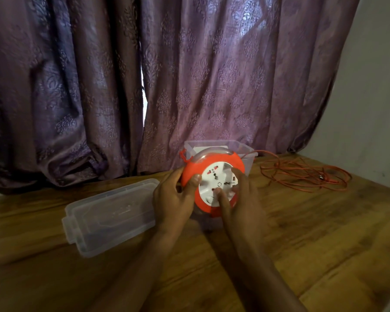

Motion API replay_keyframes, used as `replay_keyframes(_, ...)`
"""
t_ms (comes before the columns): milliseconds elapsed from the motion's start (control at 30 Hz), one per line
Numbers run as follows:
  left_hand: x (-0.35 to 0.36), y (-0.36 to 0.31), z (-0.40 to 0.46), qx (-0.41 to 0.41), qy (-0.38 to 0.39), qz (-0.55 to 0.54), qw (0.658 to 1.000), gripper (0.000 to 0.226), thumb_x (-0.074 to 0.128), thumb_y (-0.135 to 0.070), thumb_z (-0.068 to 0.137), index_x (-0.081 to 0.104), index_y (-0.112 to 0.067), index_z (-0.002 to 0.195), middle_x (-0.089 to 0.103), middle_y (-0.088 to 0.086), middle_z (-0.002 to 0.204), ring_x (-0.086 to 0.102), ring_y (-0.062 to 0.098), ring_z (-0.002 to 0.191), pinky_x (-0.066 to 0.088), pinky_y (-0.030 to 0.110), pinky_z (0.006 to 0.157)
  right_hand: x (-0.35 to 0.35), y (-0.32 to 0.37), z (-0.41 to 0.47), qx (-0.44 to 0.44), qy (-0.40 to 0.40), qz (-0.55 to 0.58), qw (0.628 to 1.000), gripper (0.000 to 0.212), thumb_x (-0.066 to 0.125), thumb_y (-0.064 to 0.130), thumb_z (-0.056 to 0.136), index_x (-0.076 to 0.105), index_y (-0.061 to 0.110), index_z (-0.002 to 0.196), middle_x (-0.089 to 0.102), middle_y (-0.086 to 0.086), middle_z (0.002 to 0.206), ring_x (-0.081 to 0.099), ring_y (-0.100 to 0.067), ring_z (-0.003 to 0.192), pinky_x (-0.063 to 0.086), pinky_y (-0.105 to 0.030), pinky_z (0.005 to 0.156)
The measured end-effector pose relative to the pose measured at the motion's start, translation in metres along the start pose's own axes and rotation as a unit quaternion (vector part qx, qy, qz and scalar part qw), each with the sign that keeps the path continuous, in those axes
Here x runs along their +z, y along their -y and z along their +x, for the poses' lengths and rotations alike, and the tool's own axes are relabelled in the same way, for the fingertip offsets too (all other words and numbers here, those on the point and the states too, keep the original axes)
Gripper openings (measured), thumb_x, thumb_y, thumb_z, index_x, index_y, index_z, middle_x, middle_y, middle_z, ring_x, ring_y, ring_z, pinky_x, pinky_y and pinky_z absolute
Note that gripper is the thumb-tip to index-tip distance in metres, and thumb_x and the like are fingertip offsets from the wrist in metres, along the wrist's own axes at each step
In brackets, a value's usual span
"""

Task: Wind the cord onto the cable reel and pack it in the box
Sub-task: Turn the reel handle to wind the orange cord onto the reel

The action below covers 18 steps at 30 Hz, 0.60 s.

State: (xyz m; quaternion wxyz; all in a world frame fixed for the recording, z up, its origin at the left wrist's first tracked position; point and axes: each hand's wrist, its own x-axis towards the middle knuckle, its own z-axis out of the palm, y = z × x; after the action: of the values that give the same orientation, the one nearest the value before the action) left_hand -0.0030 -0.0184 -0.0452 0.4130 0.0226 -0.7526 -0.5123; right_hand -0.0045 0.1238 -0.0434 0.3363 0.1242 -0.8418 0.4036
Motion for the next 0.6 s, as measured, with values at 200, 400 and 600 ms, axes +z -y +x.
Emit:
replay_keyframes(200,-0.006,0.002,0.01,-0.012,-0.012,0.006,1.0,0.051,0.052,-0.073,0.078,0.065,-0.039,0.114,0.072,-0.011,0.1,0.068,0.011,0.091,0.058,0.043,0.08,0.003,0.009,-0.004,-0.064,0.083,-0.103,0.989,0.069,0.063,0.026,0.086,0.029,0.043,0.144,0.038,-0.003,0.139,0.058,-0.024,0.099,0.052,-0.036,0.072)
replay_keyframes(400,-0.004,-0.008,0.004,0.008,-0.013,0.033,0.999,0.046,0.058,-0.062,0.082,0.067,-0.034,0.117,0.067,-0.012,0.102,0.064,0.01,0.092,0.052,0.031,0.08,0.006,0.003,-0.004,0.004,0.052,-0.046,0.998,0.064,0.05,0.056,0.089,0.027,0.039,0.147,0.051,-0.002,0.129,0.052,-0.021,0.113,0.047,-0.035,0.085)
replay_keyframes(600,0.006,-0.015,-0.009,0.038,-0.008,0.045,0.998,0.051,0.056,-0.061,0.082,0.068,-0.029,0.12,0.069,-0.009,0.108,0.064,0.009,0.095,0.047,0.02,0.076,0.003,0.003,-0.004,0.062,0.007,0.011,0.998,0.065,0.048,0.068,0.083,0.034,0.043,0.141,0.072,0.0,0.098,0.066,-0.023,0.092,0.049,-0.034,0.076)
